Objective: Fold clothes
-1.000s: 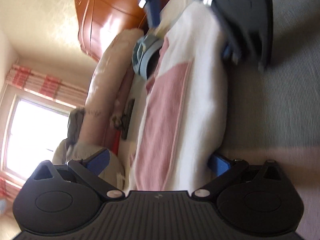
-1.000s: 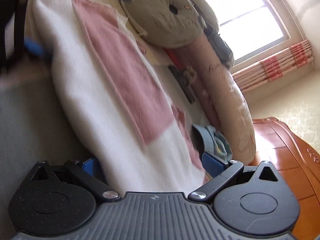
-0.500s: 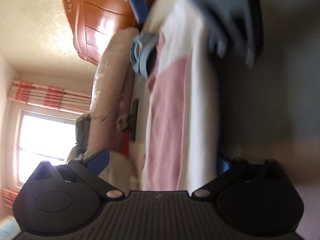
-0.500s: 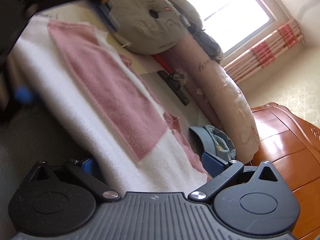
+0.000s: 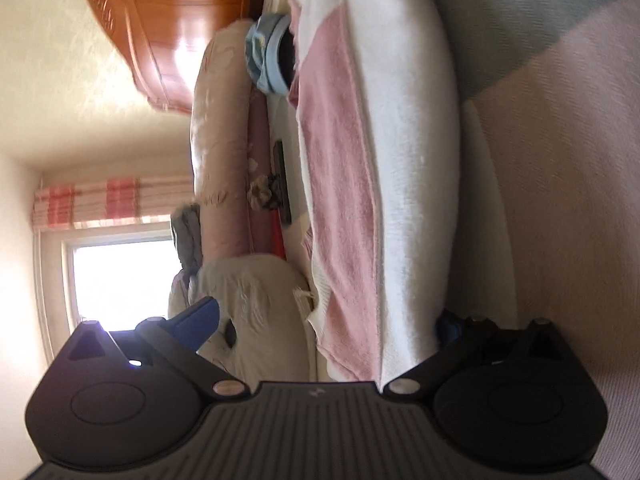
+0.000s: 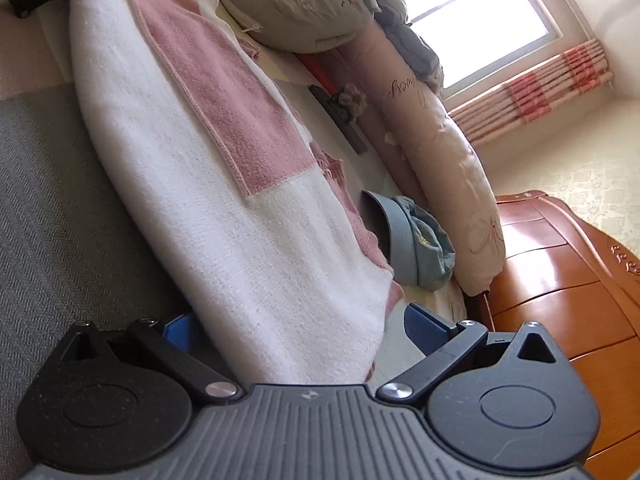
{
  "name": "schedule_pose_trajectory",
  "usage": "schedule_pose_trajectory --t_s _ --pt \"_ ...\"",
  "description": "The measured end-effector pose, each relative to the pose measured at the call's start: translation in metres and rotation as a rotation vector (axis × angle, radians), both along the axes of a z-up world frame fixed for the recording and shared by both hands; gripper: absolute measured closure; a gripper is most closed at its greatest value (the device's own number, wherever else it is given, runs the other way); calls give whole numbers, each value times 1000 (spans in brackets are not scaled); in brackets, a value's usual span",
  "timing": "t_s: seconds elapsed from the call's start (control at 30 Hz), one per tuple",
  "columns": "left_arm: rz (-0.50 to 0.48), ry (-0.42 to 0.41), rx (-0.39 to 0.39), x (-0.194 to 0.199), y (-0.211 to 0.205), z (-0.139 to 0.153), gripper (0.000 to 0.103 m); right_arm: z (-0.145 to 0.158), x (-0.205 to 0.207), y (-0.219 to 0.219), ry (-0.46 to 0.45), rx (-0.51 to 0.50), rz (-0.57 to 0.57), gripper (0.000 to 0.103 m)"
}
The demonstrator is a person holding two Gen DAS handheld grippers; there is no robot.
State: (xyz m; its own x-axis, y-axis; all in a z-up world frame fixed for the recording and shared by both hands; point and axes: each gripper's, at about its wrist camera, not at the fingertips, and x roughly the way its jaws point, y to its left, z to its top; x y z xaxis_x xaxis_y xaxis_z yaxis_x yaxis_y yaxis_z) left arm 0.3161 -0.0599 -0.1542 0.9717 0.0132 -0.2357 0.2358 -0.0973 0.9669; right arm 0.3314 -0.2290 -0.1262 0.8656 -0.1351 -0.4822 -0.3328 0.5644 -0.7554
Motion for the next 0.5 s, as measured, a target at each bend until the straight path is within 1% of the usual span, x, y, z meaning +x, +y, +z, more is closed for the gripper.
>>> schedule_pose_trajectory --t_s 0.07,0.17,0.23,0.27,0.3,0.37,0.4,0.47,0.5 --pt "-23 -36 9 -2 -9 -4 1 -3 4 10 -31 -18 -9 0" --pt "-80 -78 8 -8 -17 -8 2 -9 3 33 -79 -73 25 1" --pt "-120 -100 3 -12 -21 -10 3 -11 -4 41 -88 -122 85 7" --pt "-116 -87 -6 -10 -21 -8 3 -12 -6 40 -84 -132 104 7" --pt "-99 -55 -31 -6 -19 -3 2 -11 -7 39 -78 -138 120 7" --pt "-48 5 -79 9 -10 7 1 -9 0 27 -61 -142 111 3" --pt "-26 19 -81 15 -5 10 1 -7 4 21 -55 -150 100 0" --pt "-20 -8 -37 19 5 8 1 -5 13 8 -46 -170 79 0" --pt "-31 -12 -23 19 7 7 1 -6 14 4 -49 -198 80 0"
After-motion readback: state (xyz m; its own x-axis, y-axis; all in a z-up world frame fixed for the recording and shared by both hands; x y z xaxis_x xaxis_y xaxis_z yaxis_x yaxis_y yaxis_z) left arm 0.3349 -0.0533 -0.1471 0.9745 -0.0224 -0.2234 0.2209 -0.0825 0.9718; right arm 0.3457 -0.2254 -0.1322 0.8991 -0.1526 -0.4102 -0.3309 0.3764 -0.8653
